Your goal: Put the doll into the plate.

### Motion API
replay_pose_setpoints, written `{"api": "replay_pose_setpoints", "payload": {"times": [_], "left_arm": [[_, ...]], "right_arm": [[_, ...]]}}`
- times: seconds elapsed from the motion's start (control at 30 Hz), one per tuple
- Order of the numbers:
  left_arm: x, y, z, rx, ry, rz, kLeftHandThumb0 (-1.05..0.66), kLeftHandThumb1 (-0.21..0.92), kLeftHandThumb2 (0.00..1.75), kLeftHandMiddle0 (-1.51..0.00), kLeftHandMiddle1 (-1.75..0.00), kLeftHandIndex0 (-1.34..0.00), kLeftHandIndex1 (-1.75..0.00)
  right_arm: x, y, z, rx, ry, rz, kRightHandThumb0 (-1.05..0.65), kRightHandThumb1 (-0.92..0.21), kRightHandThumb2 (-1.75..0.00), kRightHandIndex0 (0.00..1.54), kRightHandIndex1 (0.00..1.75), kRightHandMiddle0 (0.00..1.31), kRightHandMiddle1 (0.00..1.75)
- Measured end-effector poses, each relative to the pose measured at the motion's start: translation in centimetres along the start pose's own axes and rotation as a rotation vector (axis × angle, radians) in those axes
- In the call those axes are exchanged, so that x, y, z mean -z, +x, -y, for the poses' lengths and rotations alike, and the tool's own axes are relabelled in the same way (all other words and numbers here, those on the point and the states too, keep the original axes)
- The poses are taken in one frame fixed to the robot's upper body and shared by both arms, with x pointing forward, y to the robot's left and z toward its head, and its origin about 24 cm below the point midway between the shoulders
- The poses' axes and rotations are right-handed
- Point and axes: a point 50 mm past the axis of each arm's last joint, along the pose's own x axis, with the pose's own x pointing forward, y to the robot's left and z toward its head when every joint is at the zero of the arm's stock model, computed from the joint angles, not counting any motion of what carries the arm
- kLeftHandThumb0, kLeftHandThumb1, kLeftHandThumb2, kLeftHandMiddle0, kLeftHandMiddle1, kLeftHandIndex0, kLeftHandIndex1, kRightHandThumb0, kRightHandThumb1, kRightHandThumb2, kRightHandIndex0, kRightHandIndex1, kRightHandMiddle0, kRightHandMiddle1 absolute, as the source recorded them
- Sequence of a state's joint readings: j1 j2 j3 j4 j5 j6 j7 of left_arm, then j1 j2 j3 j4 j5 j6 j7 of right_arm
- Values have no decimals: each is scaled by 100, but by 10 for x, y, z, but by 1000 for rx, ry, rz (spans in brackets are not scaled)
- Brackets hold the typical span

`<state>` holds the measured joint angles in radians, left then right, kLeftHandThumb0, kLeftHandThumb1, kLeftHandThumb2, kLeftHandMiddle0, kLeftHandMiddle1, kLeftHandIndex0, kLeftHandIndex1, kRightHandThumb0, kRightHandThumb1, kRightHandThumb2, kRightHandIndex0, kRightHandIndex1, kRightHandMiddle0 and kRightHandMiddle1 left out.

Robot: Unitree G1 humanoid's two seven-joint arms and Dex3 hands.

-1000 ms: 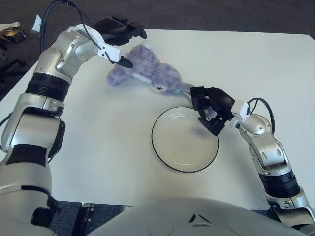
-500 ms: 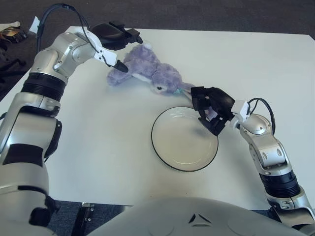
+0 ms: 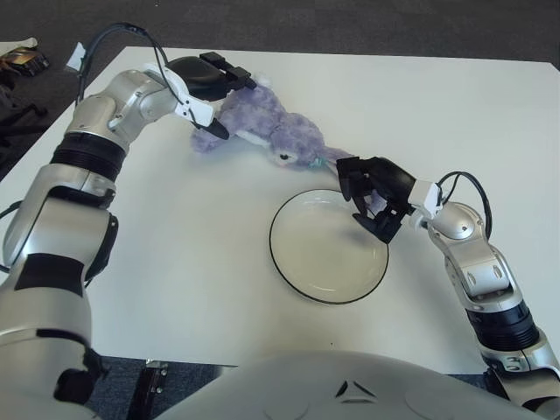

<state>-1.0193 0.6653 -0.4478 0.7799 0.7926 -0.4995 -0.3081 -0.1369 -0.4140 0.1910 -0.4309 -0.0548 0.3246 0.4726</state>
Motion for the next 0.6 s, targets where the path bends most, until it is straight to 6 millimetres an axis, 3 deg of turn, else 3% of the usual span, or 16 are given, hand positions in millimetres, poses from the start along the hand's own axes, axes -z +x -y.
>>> {"api": "replay_pose_setpoints", "payload": {"times": [0.17, 0.37, 0.5, 0.6], "left_arm": [[-4, 5, 9, 27, -6, 27, -105, 92, 40, 0, -2, 0, -18], [-10, 10, 12, 34, -25, 56, -105, 92, 42, -11, -7, 0, -10], [-14, 13, 12, 25, -36, 72, -105, 92, 45, -3, -45, 0, -15], [-18, 16, 13, -4, -46, 89, -105, 92, 47, -1, -58, 0, -21]], "right_arm": [[0, 0, -1, 1, 3, -19, -1, 10, -175, 95, 164, 70, 175], [-1, -1, -2, 0, 4, -27, -1, 10, -175, 95, 164, 70, 175], [-2, 0, -2, -3, 3, -23, -1, 10, -175, 95, 164, 70, 175], [-3, -1, -3, -4, 2, -20, -1, 10, -175, 95, 165, 70, 175]]}}
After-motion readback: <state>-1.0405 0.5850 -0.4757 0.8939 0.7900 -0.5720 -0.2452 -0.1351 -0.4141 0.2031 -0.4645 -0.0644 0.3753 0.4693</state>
